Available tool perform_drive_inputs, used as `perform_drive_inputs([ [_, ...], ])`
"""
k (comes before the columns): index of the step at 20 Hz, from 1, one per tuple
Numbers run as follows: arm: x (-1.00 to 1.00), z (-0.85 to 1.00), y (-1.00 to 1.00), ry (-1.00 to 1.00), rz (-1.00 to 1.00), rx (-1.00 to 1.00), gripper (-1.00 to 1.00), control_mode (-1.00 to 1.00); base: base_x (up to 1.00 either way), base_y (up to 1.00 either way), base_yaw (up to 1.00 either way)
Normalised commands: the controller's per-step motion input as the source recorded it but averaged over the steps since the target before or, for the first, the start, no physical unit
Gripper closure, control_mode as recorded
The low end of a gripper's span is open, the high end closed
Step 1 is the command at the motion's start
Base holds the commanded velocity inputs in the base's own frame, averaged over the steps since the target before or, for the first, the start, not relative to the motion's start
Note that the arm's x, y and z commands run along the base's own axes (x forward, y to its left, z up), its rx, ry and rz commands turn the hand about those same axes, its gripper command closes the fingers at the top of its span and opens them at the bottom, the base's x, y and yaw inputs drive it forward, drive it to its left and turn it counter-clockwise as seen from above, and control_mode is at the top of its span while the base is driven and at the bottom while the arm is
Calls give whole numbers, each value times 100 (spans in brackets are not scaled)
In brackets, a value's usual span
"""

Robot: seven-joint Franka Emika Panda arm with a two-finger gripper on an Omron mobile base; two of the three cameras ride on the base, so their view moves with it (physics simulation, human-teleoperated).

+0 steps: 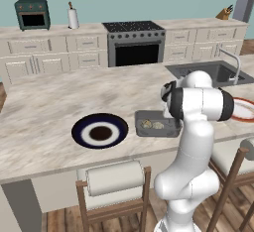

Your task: Place two dumplings into each of the tupperware containers and then place the containers in the fridge.

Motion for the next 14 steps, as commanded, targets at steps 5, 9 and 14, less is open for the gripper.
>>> perform_drive_inputs([
  [5,3,-26,0,0,-4,0,-100,-100,0,0,0],
  [9,3,-25,0,0,-3,0,-100,-100,0,0,0],
  [14,-1,-1,24,0,0,0,-100,-100,0,0,0],
])
